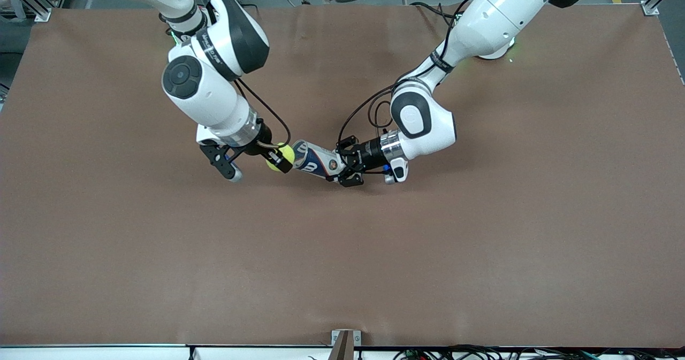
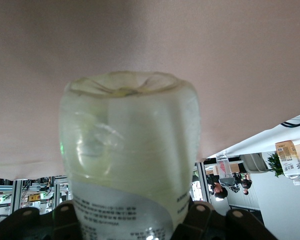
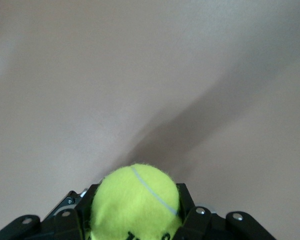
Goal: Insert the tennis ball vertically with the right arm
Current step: 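Push the second ball into the can with the right gripper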
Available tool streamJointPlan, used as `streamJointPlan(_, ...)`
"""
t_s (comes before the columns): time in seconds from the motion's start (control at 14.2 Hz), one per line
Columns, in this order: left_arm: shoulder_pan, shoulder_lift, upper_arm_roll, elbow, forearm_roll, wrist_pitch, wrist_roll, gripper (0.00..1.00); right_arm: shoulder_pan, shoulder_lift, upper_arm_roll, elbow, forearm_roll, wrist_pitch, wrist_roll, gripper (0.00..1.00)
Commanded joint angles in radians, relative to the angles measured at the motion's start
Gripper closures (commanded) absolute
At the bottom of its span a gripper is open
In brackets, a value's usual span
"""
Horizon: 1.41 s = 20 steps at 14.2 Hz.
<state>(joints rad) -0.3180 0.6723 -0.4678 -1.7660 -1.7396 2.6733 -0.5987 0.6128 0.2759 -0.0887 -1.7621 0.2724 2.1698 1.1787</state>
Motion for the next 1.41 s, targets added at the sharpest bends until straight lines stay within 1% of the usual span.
streamJointPlan(0.0,0.000,0.007,-0.006,0.017,-0.034,-0.001,0.027,0.38,0.022,0.013,-0.014,0.021,0.021,-0.004,0.019,1.00)
streamJointPlan(0.28,0.004,0.007,-0.006,0.016,-0.032,-0.001,0.027,0.38,0.045,0.013,-0.014,0.016,0.019,-0.018,0.042,0.99)
streamJointPlan(0.49,0.005,0.007,-0.006,0.016,-0.032,-0.003,0.027,0.38,0.053,0.014,-0.014,0.013,0.019,-0.019,0.045,0.97)
streamJointPlan(0.77,0.005,0.007,-0.006,0.016,-0.032,-0.003,0.027,0.38,0.059,0.014,-0.014,0.012,0.018,-0.030,0.045,0.88)
streamJointPlan(0.91,0.005,0.007,-0.006,0.016,-0.032,-0.003,0.027,0.38,0.061,0.014,-0.014,0.012,0.017,-0.030,0.045,0.86)
streamJointPlan(0.98,0.005,0.007,-0.006,0.016,-0.032,-0.003,0.027,0.38,0.067,0.013,-0.014,0.013,0.017,-0.030,0.045,0.78)
streamJointPlan(1.05,0.007,0.007,-0.006,0.016,-0.032,-0.003,0.027,0.38,0.067,0.013,-0.014,0.015,0.017,-0.028,0.044,0.50)
streamJointPlan(1.13,0.007,0.007,-0.006,0.016,-0.032,-0.006,0.027,0.38,0.067,0.013,-0.014,0.016,0.016,-0.028,0.044,0.00)
streamJointPlan(1.34,0.007,0.007,-0.006,0.014,-0.032,-0.016,0.030,0.38,0.054,0.013,-0.016,0.021,0.008,-0.028,0.030,0.00)
